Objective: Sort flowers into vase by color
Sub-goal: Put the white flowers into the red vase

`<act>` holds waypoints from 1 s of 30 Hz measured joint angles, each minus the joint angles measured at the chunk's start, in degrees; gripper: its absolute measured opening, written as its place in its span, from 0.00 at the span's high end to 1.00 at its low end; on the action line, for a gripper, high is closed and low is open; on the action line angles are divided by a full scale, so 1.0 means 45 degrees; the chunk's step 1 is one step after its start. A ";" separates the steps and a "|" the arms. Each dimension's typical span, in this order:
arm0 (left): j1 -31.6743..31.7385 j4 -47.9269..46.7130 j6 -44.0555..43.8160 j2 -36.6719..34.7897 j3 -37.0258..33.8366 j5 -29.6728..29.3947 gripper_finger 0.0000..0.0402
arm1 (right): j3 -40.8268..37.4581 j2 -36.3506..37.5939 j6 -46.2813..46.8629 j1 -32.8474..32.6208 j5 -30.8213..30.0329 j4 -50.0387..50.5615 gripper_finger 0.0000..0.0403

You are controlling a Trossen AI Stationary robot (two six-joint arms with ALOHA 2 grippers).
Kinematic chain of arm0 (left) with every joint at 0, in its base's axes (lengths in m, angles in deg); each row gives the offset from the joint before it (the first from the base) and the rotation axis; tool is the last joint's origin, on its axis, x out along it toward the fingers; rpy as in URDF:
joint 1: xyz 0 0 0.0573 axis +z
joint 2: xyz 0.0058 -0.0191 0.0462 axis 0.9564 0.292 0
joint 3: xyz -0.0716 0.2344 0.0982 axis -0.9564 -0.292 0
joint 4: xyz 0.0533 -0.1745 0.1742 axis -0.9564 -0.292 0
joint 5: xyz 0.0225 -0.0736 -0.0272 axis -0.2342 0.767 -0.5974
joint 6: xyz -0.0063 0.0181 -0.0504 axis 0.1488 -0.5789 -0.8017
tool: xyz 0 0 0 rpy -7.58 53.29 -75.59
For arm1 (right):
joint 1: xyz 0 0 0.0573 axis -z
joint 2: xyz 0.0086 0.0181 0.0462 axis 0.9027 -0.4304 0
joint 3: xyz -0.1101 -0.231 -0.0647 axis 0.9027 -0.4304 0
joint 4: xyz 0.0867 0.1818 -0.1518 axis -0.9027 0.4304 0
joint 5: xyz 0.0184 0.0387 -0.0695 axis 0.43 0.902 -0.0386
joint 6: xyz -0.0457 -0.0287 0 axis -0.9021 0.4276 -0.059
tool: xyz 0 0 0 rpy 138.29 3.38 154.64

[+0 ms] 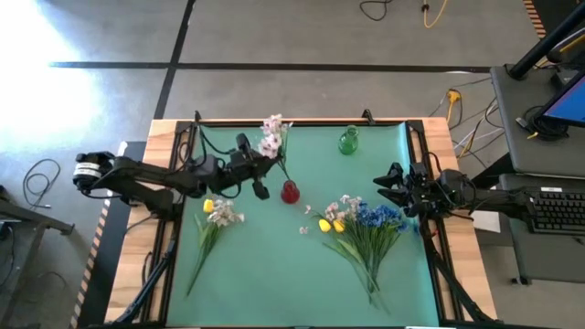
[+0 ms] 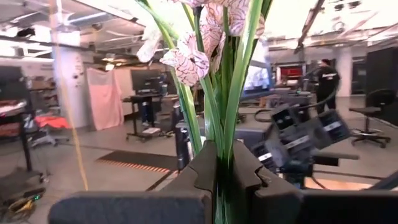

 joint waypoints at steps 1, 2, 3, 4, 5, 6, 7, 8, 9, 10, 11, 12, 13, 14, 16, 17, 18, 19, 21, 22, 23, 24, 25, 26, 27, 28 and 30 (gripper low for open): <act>0.0048 0.0041 -0.0113 0.0051 -0.0012 0.0000 1.00 | 0.0000 0.0000 0.0000 0.0000 0.0000 0.0004 0.47; 0.0049 -0.0001 -0.0171 0.0091 -0.0035 0.0009 1.00 | 0.0000 0.0000 0.0000 0.0001 0.0005 0.0004 0.47; 0.0046 -0.0026 -0.0190 0.0144 -0.0044 0.0015 1.00 | 0.0000 -0.0003 0.0000 0.0003 0.0000 0.0008 0.47; 0.0034 -0.0027 -0.0206 0.0227 -0.0041 0.0026 1.00 | 0.0000 0.0000 0.0000 0.0003 0.0000 0.0037 0.47; 0.0027 -0.0095 -0.0209 0.0299 -0.0020 0.0040 1.00 | 0.0000 -0.0002 0.0000 0.0001 0.0000 0.0064 0.47; 0.0032 -0.0222 -0.0217 0.0373 0.0004 0.0049 1.00 | 0.0000 -0.0010 0.0000 0.0000 0.0000 0.0065 0.47; 0.0037 -0.0300 -0.0226 0.0502 0.0026 0.0048 1.00 | 0.0000 -0.0010 0.0000 0.0000 0.0000 0.0061 0.47; 0.0037 -0.0370 -0.0286 0.0638 0.0054 0.0049 1.00 | 0.0000 -0.0010 0.0000 0.0004 0.0000 0.0054 0.47; 0.0037 -0.0396 -0.0424 0.0786 0.0058 0.0044 1.00 | 0.0000 -0.0010 0.0000 0.0000 0.0000 0.0059 0.47; 0.0037 -0.0418 -0.0558 0.0934 0.0058 0.0044 1.00 | 0.0000 -0.0010 0.0000 0.0003 0.0000 0.0063 0.47; 0.0037 -0.0431 -0.0661 0.1071 0.0058 0.0044 1.00 | 0.0000 -0.0010 0.0000 0.0000 0.0000 0.0063 0.47; 0.0037 -0.0429 -0.0759 0.1201 0.0058 0.0044 1.00 | 0.0000 -0.0010 0.0000 0.0001 0.0000 0.0061 0.47; 0.0037 -0.0405 -0.0853 0.1311 0.0058 0.0044 1.00 | 0.0000 -0.0010 0.0004 0.0004 0.0004 0.0062 0.47; 0.0037 -0.0412 -0.0918 0.1408 0.0058 0.0040 1.00 | 0.0000 -0.0010 0.0004 0.0001 0.0004 0.0063 0.47; 0.0032 -0.0392 -0.1027 0.1610 0.0058 0.0039 1.00 | 0.0000 -0.0010 0.0000 0.0002 0.0005 0.0063 0.47; 0.0032 -0.0404 -0.1095 0.1688 0.0058 0.0039 1.00 | 0.0000 -0.0010 0.0000 0.0005 0.0005 0.0063 0.47; 0.0032 -0.0403 -0.1170 0.1755 0.0058 0.0039 1.00 | 0.0000 -0.0010 0.0003 0.0000 0.0005 0.0063 0.47; 0.0032 -0.0401 -0.1238 0.1806 0.0058 0.0032 1.00 | 0.0000 -0.0010 0.0002 0.0005 0.0005 0.0063 0.47; 0.0030 -0.0408 -0.1268 0.1893 0.0058 0.0026 1.00 | 0.0000 -0.0010 0.0029 0.0005 0.0005 0.0063 0.47; 0.0021 -0.0461 -0.1268 0.1918 0.0058 0.0024 1.00 | 0.0000 -0.0010 0.0029 0.0001 0.0006 0.0062 0.47; 0.0007 -0.0492 -0.1273 0.1940 0.0058 0.0023 0.99 | 0.0000 -0.0010 0.0029 0.0000 0.0008 0.0061 0.47; 0.0002 -0.0491 -0.1273 0.1953 0.0058 0.0014 0.99 | 0.0000 -0.0010 0.0033 0.0001 0.0006 0.0063 0.47; -0.0017 -0.0495 -0.1301 0.1953 0.0058 0.0010 0.97 | 0.0000 -0.0014 0.0030 0.0001 0.0010 0.0062 0.47; -0.0027 -0.0491 -0.1390 0.1945 0.0058 0.0011 0.96 | 0.0000 -0.0010 0.0034 0.0005 0.0010 0.0058 0.47; -0.0034 -0.0491 -0.1506 0.1939 0.0058 0.0015 0.94 | 0.0000 -0.0010 0.0032 0.0002 0.0010 0.0063 0.47; -0.0061 -0.0508 -0.1584 0.1914 0.0058 0.0014 0.92 | 0.0000 -0.0010 0.0034 0.0005 0.0010 0.0058 0.47; -0.0107 -0.0715 -0.1622 0.1841 0.0058 0.0010 0.87 | 0.0000 -0.0015 0.0034 0.0002 0.0010 0.0059 0.47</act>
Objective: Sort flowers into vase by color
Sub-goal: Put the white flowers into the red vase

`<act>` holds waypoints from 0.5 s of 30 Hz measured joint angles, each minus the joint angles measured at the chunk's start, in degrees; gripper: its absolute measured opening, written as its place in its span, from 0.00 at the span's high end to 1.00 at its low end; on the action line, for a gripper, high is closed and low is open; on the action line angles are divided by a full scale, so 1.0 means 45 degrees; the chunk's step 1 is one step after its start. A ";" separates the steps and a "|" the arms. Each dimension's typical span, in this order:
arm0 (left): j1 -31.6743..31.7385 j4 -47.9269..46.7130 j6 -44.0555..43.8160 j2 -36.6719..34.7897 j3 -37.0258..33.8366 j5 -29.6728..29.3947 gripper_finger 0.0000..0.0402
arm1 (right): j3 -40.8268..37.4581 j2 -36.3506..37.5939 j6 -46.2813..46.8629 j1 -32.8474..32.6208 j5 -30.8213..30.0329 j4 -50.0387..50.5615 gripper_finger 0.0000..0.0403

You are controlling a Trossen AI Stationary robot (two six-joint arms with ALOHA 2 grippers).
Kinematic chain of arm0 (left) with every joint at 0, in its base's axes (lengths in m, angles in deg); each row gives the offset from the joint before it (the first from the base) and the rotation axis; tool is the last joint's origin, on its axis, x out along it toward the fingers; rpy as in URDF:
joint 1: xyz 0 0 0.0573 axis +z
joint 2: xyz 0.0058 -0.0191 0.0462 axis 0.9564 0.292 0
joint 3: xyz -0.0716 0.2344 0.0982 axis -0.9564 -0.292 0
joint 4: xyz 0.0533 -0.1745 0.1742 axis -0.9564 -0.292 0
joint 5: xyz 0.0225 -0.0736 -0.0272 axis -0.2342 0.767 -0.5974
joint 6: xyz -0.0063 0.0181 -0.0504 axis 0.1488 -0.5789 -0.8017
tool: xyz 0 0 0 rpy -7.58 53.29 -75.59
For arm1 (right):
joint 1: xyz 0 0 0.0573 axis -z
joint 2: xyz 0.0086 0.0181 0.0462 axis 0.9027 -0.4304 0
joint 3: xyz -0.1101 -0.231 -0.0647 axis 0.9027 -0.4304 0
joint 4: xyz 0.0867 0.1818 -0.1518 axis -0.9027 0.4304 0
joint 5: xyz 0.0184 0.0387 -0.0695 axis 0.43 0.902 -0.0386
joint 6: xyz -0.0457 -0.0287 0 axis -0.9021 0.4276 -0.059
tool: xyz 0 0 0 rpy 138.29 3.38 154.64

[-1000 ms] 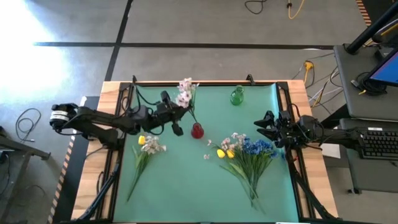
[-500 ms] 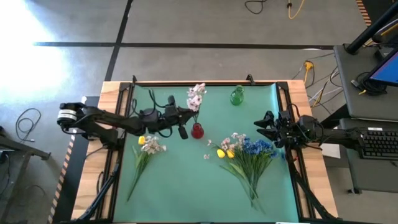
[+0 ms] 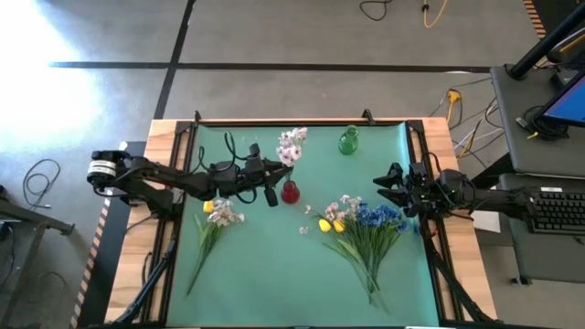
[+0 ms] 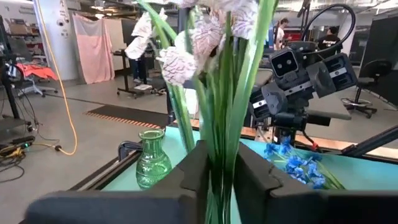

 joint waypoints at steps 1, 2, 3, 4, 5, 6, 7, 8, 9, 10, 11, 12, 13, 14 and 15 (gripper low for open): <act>-0.0007 -0.0146 -0.0067 -0.0029 0.0000 -0.0001 0.84 | 0.0000 0.0001 0.0000 -0.0002 0.0000 0.0003 0.47; -0.0007 -0.0317 -0.0160 -0.0043 0.0000 -0.0001 0.81 | 0.0000 0.0001 0.0000 -0.0002 0.0000 0.0004 0.47; -0.0007 -0.0515 -0.0227 -0.0043 0.0000 -0.0001 0.79 | 0.0000 0.0000 0.0000 -0.0001 0.0000 0.0001 0.47; -0.0007 -0.0702 -0.0278 -0.0043 0.0000 -0.0001 0.76 | 0.0000 0.0000 0.0000 -0.0002 0.0000 0.0003 0.47; -0.0004 -0.0833 -0.0305 -0.0043 0.0000 -0.0004 0.73 | 0.0000 0.0000 0.0000 -0.0002 0.0000 0.0004 0.47; -0.0007 -0.0902 -0.0343 -0.0043 0.0000 -0.0004 0.71 | 0.0000 0.0000 0.0000 0.0000 0.0000 0.0004 0.47; -0.0007 -0.0940 -0.0441 -0.0043 0.0000 -0.0005 0.68 | 0.0000 0.0000 0.0000 -0.0001 0.0000 0.0004 0.47; -0.0006 -0.1023 -0.0544 -0.0050 0.0000 -0.0005 0.66 | 0.0000 0.0000 0.0000 0.0001 0.0000 0.0004 0.47; -0.0007 -0.1120 -0.0609 -0.0053 0.0000 -0.0004 0.63 | 0.0000 0.0000 0.0000 -0.0001 0.0000 0.0004 0.47; -0.0007 -0.1220 -0.0663 -0.0053 0.0000 -0.0004 0.61 | 0.0000 0.0000 0.0000 -0.0002 0.0000 0.0004 0.47; -0.0024 -0.1308 -0.0780 -0.0053 -0.0004 -0.0005 0.59 | 0.0000 0.0000 0.0000 0.0002 0.0000 0.0003 0.47; -0.0033 -0.1438 -0.0891 -0.0054 0.0000 -0.0003 0.56 | 0.0000 0.0000 0.0000 -0.0002 0.0000 0.0004 0.47; -0.0052 -0.1620 -0.0950 -0.0058 0.0000 -0.0001 0.54 | 0.0000 0.0000 0.0005 0.0002 0.0000 0.0004 0.47; -0.0082 -0.1862 -0.0986 -0.0058 0.0000 -0.0010 0.51 | 0.0000 0.0000 0.0005 0.0002 0.0000 0.0004 0.47; -0.0133 -0.2110 -0.0987 -0.0058 0.0000 -0.0010 0.49 | 0.0000 0.0000 0.0005 0.0002 0.0000 0.0004 0.47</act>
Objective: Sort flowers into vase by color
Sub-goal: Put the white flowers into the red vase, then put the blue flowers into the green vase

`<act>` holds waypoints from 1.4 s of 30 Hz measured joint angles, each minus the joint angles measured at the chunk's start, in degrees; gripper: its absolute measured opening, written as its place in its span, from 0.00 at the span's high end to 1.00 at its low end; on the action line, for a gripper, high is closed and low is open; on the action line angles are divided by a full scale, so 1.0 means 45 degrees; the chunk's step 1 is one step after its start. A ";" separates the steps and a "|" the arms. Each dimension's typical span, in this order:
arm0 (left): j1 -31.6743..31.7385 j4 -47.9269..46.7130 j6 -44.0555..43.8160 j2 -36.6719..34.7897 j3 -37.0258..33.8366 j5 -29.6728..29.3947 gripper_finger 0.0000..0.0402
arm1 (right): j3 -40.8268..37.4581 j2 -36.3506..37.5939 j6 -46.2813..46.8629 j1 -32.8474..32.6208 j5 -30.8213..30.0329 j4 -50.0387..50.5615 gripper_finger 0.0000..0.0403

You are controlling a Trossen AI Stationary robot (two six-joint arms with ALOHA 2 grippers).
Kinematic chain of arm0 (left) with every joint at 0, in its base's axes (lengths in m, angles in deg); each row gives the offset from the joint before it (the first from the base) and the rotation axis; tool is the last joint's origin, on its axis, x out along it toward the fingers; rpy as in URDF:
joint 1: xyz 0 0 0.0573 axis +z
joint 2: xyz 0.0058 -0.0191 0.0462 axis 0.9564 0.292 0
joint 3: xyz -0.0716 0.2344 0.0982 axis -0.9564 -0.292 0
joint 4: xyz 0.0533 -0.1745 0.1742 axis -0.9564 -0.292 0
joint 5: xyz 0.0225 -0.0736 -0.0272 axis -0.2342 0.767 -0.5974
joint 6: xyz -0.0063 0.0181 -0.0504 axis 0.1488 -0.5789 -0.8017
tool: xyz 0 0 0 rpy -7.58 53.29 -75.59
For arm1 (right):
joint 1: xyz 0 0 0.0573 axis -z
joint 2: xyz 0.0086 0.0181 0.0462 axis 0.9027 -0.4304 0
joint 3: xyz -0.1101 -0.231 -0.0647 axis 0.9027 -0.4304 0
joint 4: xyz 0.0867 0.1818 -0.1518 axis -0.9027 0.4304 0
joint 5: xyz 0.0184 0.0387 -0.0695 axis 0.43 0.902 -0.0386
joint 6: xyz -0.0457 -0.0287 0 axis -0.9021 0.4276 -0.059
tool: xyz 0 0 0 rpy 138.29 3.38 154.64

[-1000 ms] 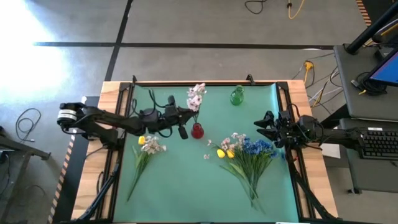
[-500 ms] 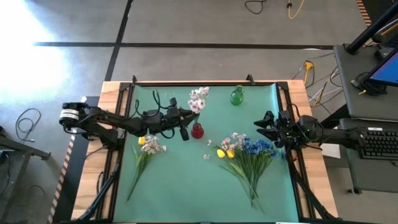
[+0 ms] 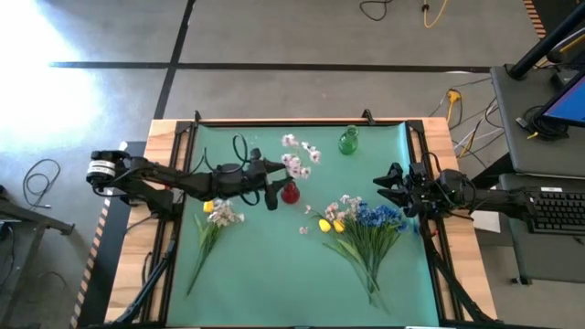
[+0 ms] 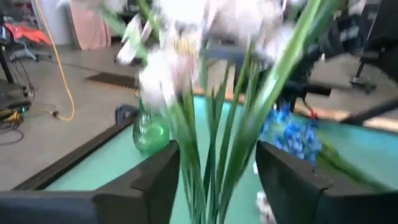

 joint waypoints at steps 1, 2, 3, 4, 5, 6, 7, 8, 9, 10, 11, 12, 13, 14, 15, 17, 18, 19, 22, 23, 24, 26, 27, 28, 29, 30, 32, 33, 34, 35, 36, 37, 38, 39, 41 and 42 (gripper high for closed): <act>-0.0050 -0.0185 0.0000 0.0000 0.0000 0.0000 0.47 | 0.0000 0.0000 0.0000 -0.0004 0.0002 0.0000 0.47; -0.0104 -0.0363 0.0001 -0.0004 0.0000 0.0000 0.44 | 0.0000 0.0000 0.0000 -0.0001 0.0005 -0.0001 0.47; -0.0138 -0.0600 -0.0005 -0.0058 0.0000 0.0000 0.42 | 0.0000 0.0000 0.0000 -0.0005 0.0005 0.0000 0.47; -0.0164 -0.0946 -0.0004 -0.0140 0.0000 0.0003 0.40 | 0.0000 0.0000 0.0000 -0.0005 0.0005 0.0000 0.47; -0.0171 -0.1275 -0.0013 -0.0235 0.0000 0.0006 0.38 | 0.0000 0.0000 0.0000 -0.0001 0.0005 -0.0005 0.47; -0.0168 -0.1694 -0.0102 -0.0372 0.0000 0.0005 0.36 | 0.0000 0.0000 0.0004 0.0000 0.0006 -0.0004 0.47; -0.0166 -0.2138 -0.0202 -0.0524 0.0000 0.0000 0.34 | 0.0000 0.0000 0.0003 0.0000 0.0005 0.0000 0.47; -0.0162 -0.2556 -0.0249 -0.0699 0.0000 0.0000 0.33 | 0.0000 0.0000 0.0005 -0.0005 0.0005 0.0000 0.47; -0.0161 -0.3020 -0.0292 -0.0895 0.0000 0.0000 0.32 | 0.0000 0.0000 0.0005 0.0000 0.0010 0.0000 0.47; -0.0161 -0.3492 -0.0314 -0.1116 0.0000 0.0000 0.31 | 0.0000 0.0000 0.0005 -0.0003 0.0010 0.0000 0.47; -0.0161 -0.3970 -0.0401 -0.1362 0.0000 0.0000 0.30 | 0.0000 0.0000 0.0005 0.0000 0.0010 0.0000 0.47; -0.0161 -0.4427 -0.0536 -0.1611 0.0000 0.0001 0.29 | 0.0000 0.0000 0.0005 -0.0001 0.0010 0.0000 0.47; -0.0164 -0.4928 -0.0679 -0.1868 0.0000 0.0005 0.29 | 0.0000 0.0000 0.0019 -0.0003 0.0010 -0.0004 0.47; -0.0195 -0.5462 -0.0857 -0.2136 0.0000 0.0005 0.29 | 0.0000 0.0000 0.0128 0.0000 0.0010 0.0004 0.47; -0.0220 -0.6008 -0.1085 -0.2440 0.0000 0.0005 0.29 | 0.0000 0.0000 0.0395 -0.0004 0.0010 0.0003 0.47; -0.0293 -0.6953 -0.1670 -0.3016 0.0000 0.0005 0.29 | 0.0000 0.0000 0.1189 0.0000 0.0073 0.0084 0.47; -0.0350 -0.7450 -0.2068 -0.3338 0.0000 0.0005 0.29 | 0.0000 0.0000 0.1674 0.0000 0.0210 0.0115 0.47; -0.0420 -0.7897 -0.2479 -0.3612 0.0020 0.0005 0.29 | 0.0000 0.0000 0.2162 0.0000 0.0418 0.0146 0.47; -0.0770 -0.9933 -0.4155 -0.4297 0.0364 0.0108 0.29 | 0.0000 -0.0018 0.4050 -0.0005 0.1274 0.0454 0.47; -0.0935 -1.0679 -0.4739 -0.4438 0.0519 0.0128 0.29 | 0.0000 -0.0074 0.4625 -0.0028 0.1619 0.0579 0.47; -0.1130 -1.1361 -0.5308 -0.4515 0.0670 0.0148 0.29 | 0.0000 -0.0129 0.5107 -0.0075 0.1926 0.0686 0.47; -0.1601 -1.2343 -0.6194 -0.4534 0.0827 0.0171 0.29 | 0.0000 -0.0432 0.5906 -0.0299 0.2127 0.0668 0.47; -0.1839 -1.2494 -0.6453 -0.4481 0.0835 0.0169 0.29 | 0.0000 -0.0622 0.6177 -0.0420 0.2130 0.0662 0.47; -0.2100 -1.2450 -0.6551 -0.4397 0.0840 0.0143 0.29 | 0.0057 -0.0844 0.6324 -0.0549 0.2127 0.0800 0.47; -0.2330 -1.2436 -0.6572 -0.4325 0.0840 0.0094 0.29 | 0.0211 -0.1137 0.6365 -0.0664 0.2127 0.0996 0.47; -0.2517 -1.2441 -0.6560 -0.4237 0.0840 0.0072 0.29 | 0.0477 -0.1486 0.6362 -0.0779 0.2084 0.1274 0.47; -0.2733 -1.2404 -0.6533 -0.4013 0.0840 -0.0021 0.29 | 0.1219 -0.2197 0.6171 -0.0945 0.1815 0.2226 0.47; -0.2766 -1.2431 -0.6533 -0.3925 0.0840 -0.0226 0.29 | 0.1690 -0.2621 0.6033 -0.0994 0.1586 0.2857 0.47; -0.2769 -1.2445 -0.6538 -0.3845 0.0842 -0.0421 0.29 | 0.2218 -0.3085 0.5909 -0.1044 0.1304 0.3573 0.47; -0.2765 -1.2441 -0.6538 -0.3763 0.0865 -0.0594 0.29 | 0.2805 -0.3533 0.5877 -0.1072 0.1024 0.4599 0.47; -0.2765 -1.2424 -0.6538 -0.3693 0.0896 -0.0652 0.29 | 0.3373 -0.3935 0.5917 -0.1068 0.0727 0.5773 0.47; -0.2765 -1.2421 -0.6534 -0.3612 0.0924 -0.0665 0.29 | 0.3978 -0.4390 0.6057 -0.1068 0.0381 0.6978 0.47; -0.2769 -1.2441 -0.6534 -0.3546 0.0948 -0.0665 0.29 | 0.4582 -0.4852 0.6244 -0.1068 0.0034 0.8107 0.47; -0.2769 -1.2482 -0.6535 -0.3485 0.0983 -0.0665 0.29 | 0.5139 -0.5314 0.6532 -0.1068 -0.0241 0.9156 0.47; -0.2769 -1.2545 -0.6533 -0.3355 0.1095 -0.0665 0.29 | 0.6111 -0.6232 0.6929 -0.1068 -0.0466 1.0929 0.47; -0.2769 -1.2565 -0.6533 -0.3307 0.1114 -0.0665 0.29 | 0.6532 -0.6665 0.7094 -0.1070 -0.0458 1.1567 0.47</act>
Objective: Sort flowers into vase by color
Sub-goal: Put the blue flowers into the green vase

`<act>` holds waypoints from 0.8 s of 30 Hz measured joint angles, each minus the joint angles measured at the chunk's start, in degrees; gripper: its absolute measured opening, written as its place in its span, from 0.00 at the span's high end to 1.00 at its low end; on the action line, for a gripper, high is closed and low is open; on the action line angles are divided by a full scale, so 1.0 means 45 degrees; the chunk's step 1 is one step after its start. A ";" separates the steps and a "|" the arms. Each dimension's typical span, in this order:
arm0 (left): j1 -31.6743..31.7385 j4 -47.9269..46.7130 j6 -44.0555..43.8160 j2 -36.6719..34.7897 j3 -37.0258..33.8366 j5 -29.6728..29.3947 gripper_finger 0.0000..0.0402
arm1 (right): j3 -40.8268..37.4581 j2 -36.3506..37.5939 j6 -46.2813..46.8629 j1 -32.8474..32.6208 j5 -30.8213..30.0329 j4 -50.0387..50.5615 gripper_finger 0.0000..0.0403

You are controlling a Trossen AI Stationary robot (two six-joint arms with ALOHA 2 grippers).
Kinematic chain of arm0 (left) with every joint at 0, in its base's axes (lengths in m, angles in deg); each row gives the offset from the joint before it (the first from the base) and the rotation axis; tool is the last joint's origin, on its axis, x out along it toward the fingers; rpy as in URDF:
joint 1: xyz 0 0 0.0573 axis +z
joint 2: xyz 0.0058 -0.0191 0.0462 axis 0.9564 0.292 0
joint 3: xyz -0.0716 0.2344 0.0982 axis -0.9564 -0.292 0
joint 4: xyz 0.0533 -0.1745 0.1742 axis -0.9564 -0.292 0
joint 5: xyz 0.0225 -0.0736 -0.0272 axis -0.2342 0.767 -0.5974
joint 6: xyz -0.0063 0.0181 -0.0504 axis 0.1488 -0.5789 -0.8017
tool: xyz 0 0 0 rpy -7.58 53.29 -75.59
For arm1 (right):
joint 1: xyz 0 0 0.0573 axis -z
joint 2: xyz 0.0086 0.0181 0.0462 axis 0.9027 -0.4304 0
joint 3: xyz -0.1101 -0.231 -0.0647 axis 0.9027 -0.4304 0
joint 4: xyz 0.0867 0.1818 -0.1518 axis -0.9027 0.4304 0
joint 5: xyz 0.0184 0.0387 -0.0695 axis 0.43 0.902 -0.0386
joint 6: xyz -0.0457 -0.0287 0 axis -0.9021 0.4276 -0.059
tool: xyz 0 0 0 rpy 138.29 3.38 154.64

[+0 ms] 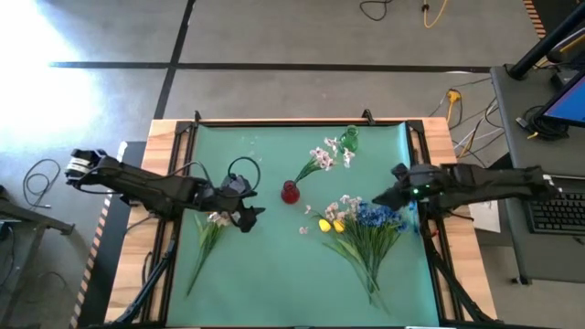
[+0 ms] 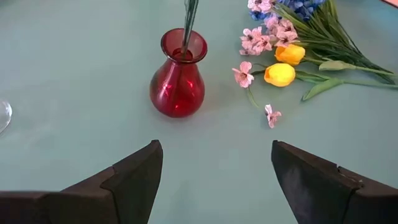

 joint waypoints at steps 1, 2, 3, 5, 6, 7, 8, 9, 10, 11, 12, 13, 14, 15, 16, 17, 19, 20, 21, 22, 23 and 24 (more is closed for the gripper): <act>0.0000 -0.0058 0.0000 0.0064 0.0038 0.0000 0.29 | 0.0390 -0.0407 0.0138 -0.0036 0.0045 0.0485 0.47; 0.0000 -0.0174 0.0000 0.0104 0.0096 0.0000 0.29 | 0.0751 -0.0781 0.0340 -0.0086 0.0109 0.0845 0.47; 0.0000 -0.0343 -0.0004 0.0133 0.0159 0.0000 0.29 | 0.1082 -0.1133 0.0458 -0.0179 0.0143 0.1102 0.47; 0.0000 -0.0839 -0.0001 0.0170 0.0319 -0.0004 0.29 | 0.1677 -0.1784 0.0759 -0.0469 0.0223 0.1297 0.47; 0.0000 -0.1075 0.0000 0.0192 0.0386 -0.0005 0.29 | 0.1992 -0.2084 0.0942 -0.0645 0.0245 0.1372 0.47; 0.0000 -0.1318 0.0000 0.0196 0.0430 -0.0002 0.29 | 0.2282 -0.2399 0.1142 -0.0852 0.0242 0.1425 0.47; 0.0000 -0.1571 0.0000 0.0194 0.0463 -0.0005 0.29 | 0.2544 -0.2720 0.1428 -0.1087 0.0256 0.1481 0.47; 0.0000 -0.1688 0.0000 0.0194 0.0491 -0.0005 0.29 | 0.2765 -0.2995 0.1755 -0.1346 0.0268 0.1556 0.47; 0.0000 -0.1774 0.0000 0.0194 0.0525 -0.0003 0.29 | 0.2987 -0.3249 0.2094 -0.1633 0.0275 0.1580 0.47; 0.0000 -0.1897 0.0000 0.0178 0.0548 -0.0001 0.29 | 0.3206 -0.3529 0.2448 -0.1931 0.0250 0.1524 0.47; 0.0000 -0.2035 0.0001 0.0169 0.0557 -0.0004 0.29 | 0.3332 -0.3798 0.2809 -0.2254 0.0256 0.1456 0.47; 0.0000 -0.2140 0.0005 0.0165 0.0557 -0.0005 0.29 | 0.3415 -0.4072 0.3212 -0.2586 0.0270 0.1501 0.47; 0.0000 -0.2201 0.0037 0.0165 0.0554 -0.0002 0.29 | 0.3455 -0.4341 0.3664 -0.2922 0.0272 0.1562 0.47; 0.0000 -0.2298 0.0133 0.0165 0.0557 0.0000 0.29 | 0.3478 -0.4607 0.4242 -0.3291 0.0286 0.1571 0.47; 0.0000 -0.2412 0.0265 0.0157 0.0552 0.0000 0.29 | 0.3488 -0.4840 0.4870 -0.3685 0.0287 0.1557 0.47; 0.0000 -0.2480 0.0426 0.0155 0.0555 -0.0004 0.29 | 0.3488 -0.5025 0.5506 -0.4067 0.0280 0.1564 0.47; 0.0000 -0.2540 0.0745 0.0155 0.0552 0.0000 0.29 | 0.3460 -0.5401 0.6810 -0.4884 0.0306 0.1562 0.47; 0.0000 -0.2542 0.0885 0.0150 0.0552 -0.0005 0.29 | 0.3427 -0.5598 0.7463 -0.5260 0.0385 0.1579 0.47; 0.0000 -0.2540 0.0987 0.0145 0.0552 0.0000 0.29 | 0.3417 -0.5793 0.8128 -0.5667 0.0467 0.1659 0.47; 0.0000 -0.2567 0.1050 0.0145 0.0552 0.0000 0.29 | 0.3410 -0.5965 0.8728 -0.6085 0.0485 0.1699 0.47; 0.0000 -0.2645 0.1118 0.0134 0.0552 0.0000 0.29 | 0.3410 -0.6085 0.9328 -0.6486 0.0509 0.1734 0.47; 0.0000 -0.2790 0.1149 0.0123 0.0552 0.0000 0.29 | 0.3410 -0.6201 0.9914 -0.6875 0.0550 0.1817 0.47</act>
